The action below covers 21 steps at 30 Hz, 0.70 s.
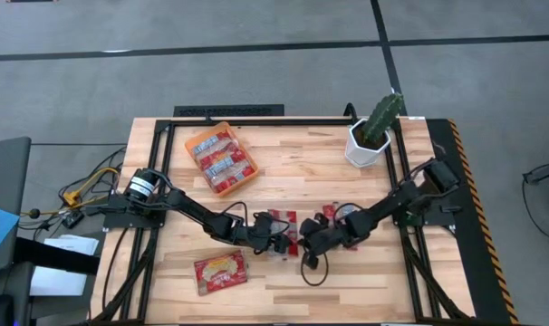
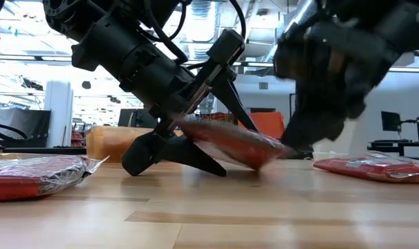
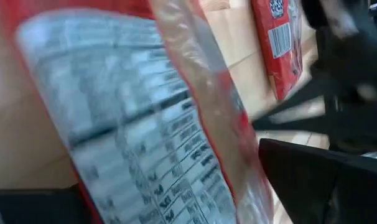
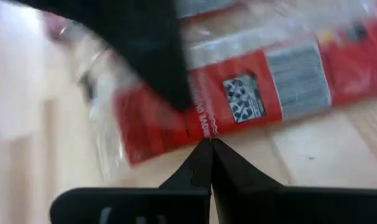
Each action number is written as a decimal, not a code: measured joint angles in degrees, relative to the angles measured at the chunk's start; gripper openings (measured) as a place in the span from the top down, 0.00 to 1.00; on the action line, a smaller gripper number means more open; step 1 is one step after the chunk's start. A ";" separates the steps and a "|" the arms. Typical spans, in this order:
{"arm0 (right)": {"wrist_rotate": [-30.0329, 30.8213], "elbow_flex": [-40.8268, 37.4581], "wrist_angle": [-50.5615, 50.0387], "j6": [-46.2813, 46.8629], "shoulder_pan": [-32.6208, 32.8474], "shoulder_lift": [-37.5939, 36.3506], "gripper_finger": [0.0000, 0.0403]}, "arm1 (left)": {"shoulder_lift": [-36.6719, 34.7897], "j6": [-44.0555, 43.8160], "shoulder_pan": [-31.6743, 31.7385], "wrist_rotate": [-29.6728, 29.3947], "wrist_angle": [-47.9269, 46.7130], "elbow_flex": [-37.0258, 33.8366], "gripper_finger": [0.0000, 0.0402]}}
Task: Sort popcorn bags into baskets
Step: Put the red popcorn bag into the orange bin
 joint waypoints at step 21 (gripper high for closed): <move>9.13 0.04 -29.26 7.95 9.85 -20.64 0.96 | -1.17 2.94 3.73 7.70 8.23 -0.33 0.96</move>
